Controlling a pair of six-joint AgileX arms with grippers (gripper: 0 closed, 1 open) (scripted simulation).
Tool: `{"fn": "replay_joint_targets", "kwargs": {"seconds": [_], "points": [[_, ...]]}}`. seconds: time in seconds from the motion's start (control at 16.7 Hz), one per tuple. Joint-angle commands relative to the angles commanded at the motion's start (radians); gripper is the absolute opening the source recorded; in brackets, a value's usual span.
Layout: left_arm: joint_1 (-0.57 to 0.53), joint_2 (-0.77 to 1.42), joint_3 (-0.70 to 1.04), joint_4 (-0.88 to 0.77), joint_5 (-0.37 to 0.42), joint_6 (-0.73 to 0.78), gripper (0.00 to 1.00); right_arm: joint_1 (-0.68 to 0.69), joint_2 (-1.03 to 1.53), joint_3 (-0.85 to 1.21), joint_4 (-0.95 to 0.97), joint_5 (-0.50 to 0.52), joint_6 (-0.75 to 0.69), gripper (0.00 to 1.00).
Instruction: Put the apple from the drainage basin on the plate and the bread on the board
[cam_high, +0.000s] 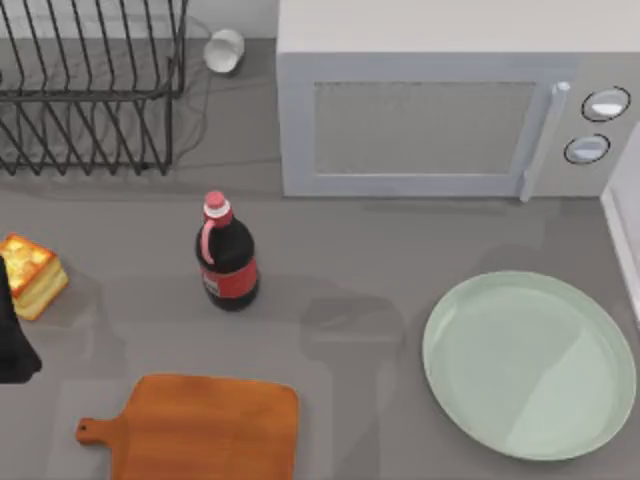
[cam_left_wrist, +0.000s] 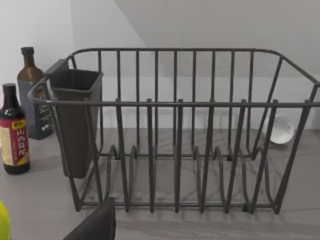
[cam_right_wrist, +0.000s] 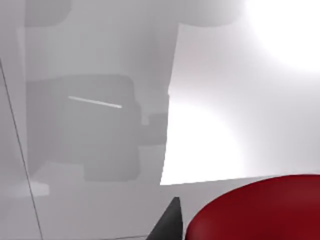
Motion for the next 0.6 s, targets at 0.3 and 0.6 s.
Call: {"fn": "replay_joint_targets", "kwargs": {"seconds": [0.3, 0.6], "points": [[0.000, 0.000, 0.000, 0.000, 0.000, 0.000, 1.00, 0.103, -0.120, -0.066, -0.092, 0.002, 0.225, 0.00], [0.000, 0.000, 0.000, 0.000, 0.000, 0.000, 1.00, 0.253, -0.245, -0.153, -0.169, 0.004, 0.424, 0.00]]}}
